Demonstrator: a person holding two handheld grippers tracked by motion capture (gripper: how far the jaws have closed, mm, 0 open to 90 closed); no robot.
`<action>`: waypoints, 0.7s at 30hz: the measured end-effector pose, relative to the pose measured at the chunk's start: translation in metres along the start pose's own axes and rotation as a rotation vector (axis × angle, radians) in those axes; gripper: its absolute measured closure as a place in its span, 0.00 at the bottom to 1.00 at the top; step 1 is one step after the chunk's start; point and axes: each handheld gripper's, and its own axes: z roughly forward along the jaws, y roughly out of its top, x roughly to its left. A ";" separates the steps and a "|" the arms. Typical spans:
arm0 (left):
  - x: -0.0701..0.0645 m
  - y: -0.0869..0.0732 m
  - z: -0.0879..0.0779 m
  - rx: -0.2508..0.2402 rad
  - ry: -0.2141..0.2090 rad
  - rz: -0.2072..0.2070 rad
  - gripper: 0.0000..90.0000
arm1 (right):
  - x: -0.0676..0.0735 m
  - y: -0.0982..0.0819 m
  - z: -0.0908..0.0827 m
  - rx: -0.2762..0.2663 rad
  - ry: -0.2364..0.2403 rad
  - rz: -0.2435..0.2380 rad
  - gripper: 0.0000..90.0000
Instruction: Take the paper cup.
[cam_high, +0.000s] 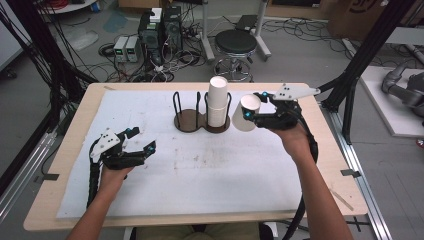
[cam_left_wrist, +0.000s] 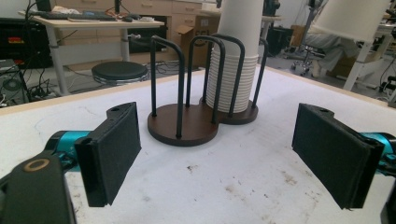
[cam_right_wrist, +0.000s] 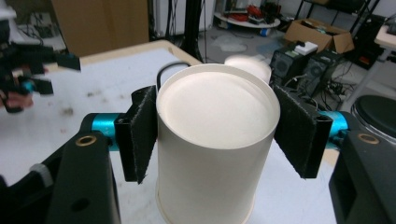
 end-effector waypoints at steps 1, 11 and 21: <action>0.000 0.000 0.000 0.001 0.002 0.003 0.17 | 0.001 -0.006 0.000 0.001 0.004 0.002 0.39; -0.003 0.000 -0.001 -0.008 -0.004 0.025 0.16 | 0.013 -0.047 0.004 0.007 0.008 0.004 0.39; -0.003 -0.001 0.000 -0.012 -0.006 0.014 0.16 | 0.018 -0.053 0.003 -0.009 0.020 0.008 0.39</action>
